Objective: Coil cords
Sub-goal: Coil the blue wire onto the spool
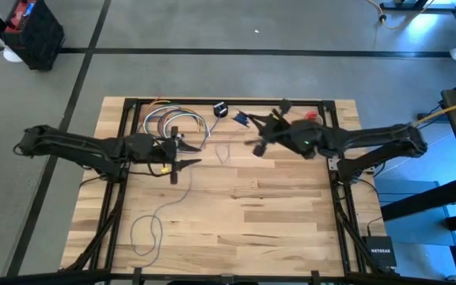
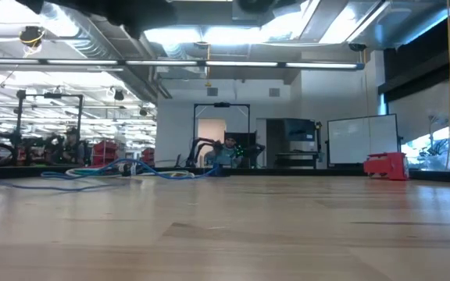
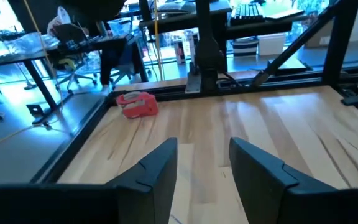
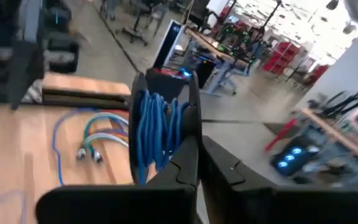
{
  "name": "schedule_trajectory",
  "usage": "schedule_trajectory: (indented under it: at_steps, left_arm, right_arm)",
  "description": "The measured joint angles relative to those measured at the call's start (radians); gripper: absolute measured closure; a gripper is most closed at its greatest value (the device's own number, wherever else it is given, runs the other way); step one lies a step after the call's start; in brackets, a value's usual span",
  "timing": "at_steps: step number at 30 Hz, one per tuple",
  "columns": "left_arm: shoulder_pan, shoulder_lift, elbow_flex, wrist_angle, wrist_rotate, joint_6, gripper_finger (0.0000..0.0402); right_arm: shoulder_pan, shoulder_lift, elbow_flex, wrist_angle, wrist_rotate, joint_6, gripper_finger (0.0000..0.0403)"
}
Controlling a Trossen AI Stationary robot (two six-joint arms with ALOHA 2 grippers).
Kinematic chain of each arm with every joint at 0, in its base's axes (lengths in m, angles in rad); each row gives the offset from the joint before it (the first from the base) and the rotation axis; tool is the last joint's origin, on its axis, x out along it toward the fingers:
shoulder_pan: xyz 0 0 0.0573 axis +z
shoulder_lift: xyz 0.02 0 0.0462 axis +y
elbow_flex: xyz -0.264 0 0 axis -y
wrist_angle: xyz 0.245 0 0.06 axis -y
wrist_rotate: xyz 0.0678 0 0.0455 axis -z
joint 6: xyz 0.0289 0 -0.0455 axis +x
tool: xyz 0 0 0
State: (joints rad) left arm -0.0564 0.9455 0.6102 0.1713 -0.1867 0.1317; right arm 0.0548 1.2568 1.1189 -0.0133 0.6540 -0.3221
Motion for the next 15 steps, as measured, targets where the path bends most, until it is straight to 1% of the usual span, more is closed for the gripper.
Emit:
schedule_trajectory:
  at_steps: [4, 6, 11, 15]
  left_arm:
    - [0.007, 0.065, 0.0, 0.037, 0.0, 0.004, 0.026]
    - [0.007, 0.094, 0.0, 0.046, 0.0, -0.001, 0.026]
    - [0.007, 0.141, 0.0, 0.095, 0.0, -0.024, 0.026]
    - [0.007, 0.149, 0.0, 0.119, 0.0, -0.054, 0.026]
  right_arm:
    - [-0.066, 0.045, -0.07, 0.206, -0.126, 0.034, 0.0393]
    - [-0.08, 0.077, -0.089, 0.284, -0.169, 0.04, 0.0393]
    - [-0.081, 0.165, -0.102, 0.431, -0.194, 0.041, 0.0393]
    - [-0.081, 0.21, -0.102, 0.471, -0.254, 0.066, 0.0393]
